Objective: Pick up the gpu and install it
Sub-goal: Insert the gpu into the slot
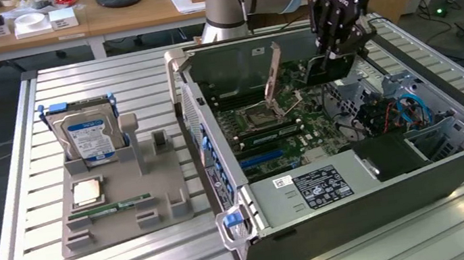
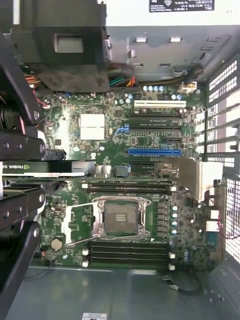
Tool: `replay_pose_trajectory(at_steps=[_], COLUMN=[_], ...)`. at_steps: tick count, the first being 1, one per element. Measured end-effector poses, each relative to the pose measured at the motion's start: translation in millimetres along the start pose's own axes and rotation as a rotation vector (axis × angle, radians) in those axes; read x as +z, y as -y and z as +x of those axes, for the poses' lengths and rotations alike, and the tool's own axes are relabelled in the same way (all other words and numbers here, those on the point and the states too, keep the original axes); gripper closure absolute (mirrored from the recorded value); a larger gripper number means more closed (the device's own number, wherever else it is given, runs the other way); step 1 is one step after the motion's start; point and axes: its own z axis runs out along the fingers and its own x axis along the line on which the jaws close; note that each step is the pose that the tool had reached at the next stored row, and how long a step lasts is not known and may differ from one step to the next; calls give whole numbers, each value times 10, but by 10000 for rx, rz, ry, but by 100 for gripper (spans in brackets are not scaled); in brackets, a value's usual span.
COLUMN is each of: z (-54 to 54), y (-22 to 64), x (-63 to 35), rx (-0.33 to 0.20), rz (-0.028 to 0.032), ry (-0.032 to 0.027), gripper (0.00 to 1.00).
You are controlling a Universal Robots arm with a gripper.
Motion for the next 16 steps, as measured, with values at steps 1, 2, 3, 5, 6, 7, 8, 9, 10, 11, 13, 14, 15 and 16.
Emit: replay_pose_trajectory(at_steps=[1,2,3,5,6,7,8,9,10,11,13,14,15,16], z=[0,0,0,0,-1,0,-1,-1,0,0,0,1,1,1], y=[-14,-29,-45,-71,-86,-102,-120,-136,-154,-172,-203,-217,-231,-246], x=[16,33,52,87,104,121,140,159,179,197,232,250,268,287], rx=[13,26,38,54,60,66,71,74,79,82,87,89,89,89], rz=[12,23,36,57,68,81,95,108,123,137,161,175,189,207], ry=[-14,-28,-43,-66,-76,-84,-90,-93,-98,-102,-110,-112,-114,-114], gripper=[74,74,74,74,74,74,74,74,74,74,74,74,74,74])
